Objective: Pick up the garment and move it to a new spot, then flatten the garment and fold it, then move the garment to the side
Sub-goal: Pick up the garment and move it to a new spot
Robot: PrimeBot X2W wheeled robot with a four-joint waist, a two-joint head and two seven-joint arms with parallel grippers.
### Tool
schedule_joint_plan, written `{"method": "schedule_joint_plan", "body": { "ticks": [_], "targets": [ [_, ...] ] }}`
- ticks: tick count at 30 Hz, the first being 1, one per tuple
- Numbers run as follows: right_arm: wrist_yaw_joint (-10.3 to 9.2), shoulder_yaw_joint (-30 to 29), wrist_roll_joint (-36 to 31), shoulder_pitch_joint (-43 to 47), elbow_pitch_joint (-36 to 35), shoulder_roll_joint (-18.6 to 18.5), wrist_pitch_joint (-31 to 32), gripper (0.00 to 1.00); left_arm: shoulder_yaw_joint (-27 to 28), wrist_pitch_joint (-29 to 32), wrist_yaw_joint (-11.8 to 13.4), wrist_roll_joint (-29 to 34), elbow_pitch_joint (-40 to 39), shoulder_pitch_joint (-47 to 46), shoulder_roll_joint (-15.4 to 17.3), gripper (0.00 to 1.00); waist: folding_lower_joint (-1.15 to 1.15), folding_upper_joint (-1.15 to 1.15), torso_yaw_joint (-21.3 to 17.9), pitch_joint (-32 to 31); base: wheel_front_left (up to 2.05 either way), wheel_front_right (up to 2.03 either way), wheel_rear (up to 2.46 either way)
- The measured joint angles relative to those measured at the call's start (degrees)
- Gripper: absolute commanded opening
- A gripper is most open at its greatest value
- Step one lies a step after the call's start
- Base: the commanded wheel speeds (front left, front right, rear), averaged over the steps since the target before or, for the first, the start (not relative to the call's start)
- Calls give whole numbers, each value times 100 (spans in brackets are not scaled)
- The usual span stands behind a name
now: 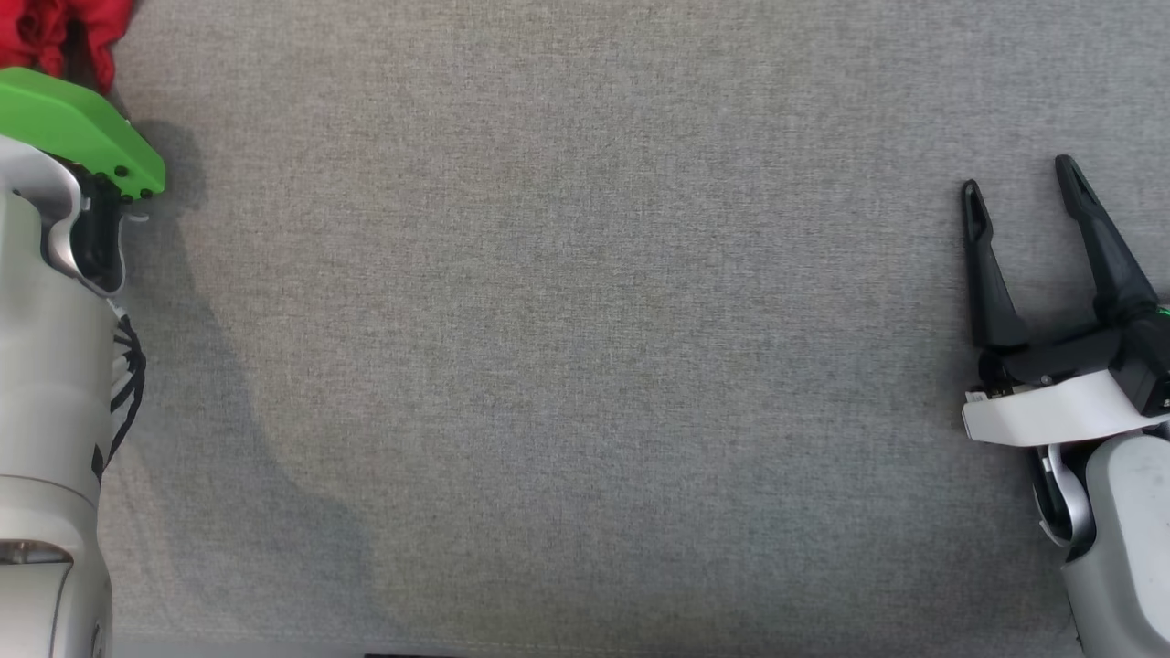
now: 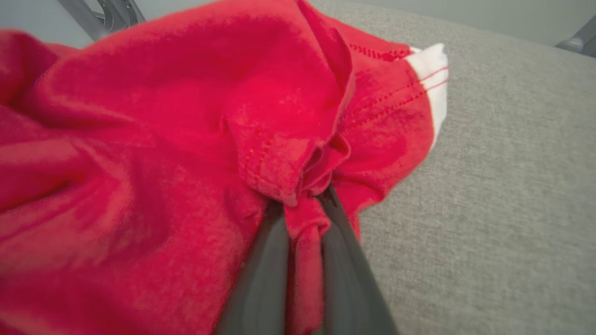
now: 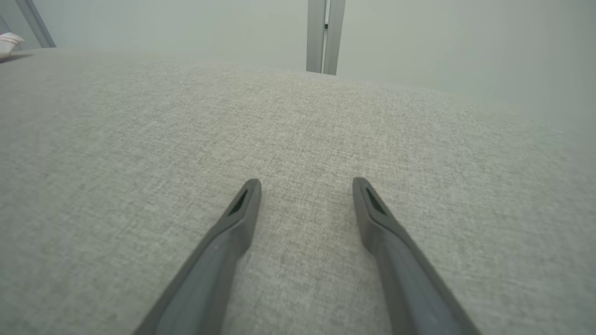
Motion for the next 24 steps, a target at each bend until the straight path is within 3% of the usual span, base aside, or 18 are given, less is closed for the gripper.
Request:
{"method": "schedule_joint_plan", "body": {
  "ticks": [4, 9, 12, 17, 21, 24],
  "targets": [
    [-2, -96, 42, 171, 162, 134, 2, 100, -334, -204, -63, 133, -256, 3, -59, 0, 0, 0, -68, -192, 0, 0, 0],
    [-10, -115, 88, 516, 406, 398, 22, 100, -1154, -29, -81, 97, -1238, 213, -642, 0, 0, 0, -88, -580, 0, 0, 0],
    [-9, -102, 104, 709, 538, 603, 54, 100, -1706, 343, -88, -355, -2358, 629, -804, 0, 0, 1, -61, -916, 0, 0, 0],
    [-4, -45, 143, 952, 672, 808, 63, 100, -2359, 1337, -87, -1474, -4589, 1600, -625, 0, 0, 1, -54, -1466, 0, 0, 0],
    [-4, -60, 180, 1087, 716, 917, 63, 100, -2437, 2143, -54, -2452, -6495, 2366, -388, 0, 0, 1, -123, -1883, 0, 0, 0],
    [-4, -78, 194, 1184, 734, 958, 63, 100, -2320, 2526, 267, -3023, -7713, 2707, -338, 0, 0, 1, -234, -2131, 0, 0, 0]
  ]
}}
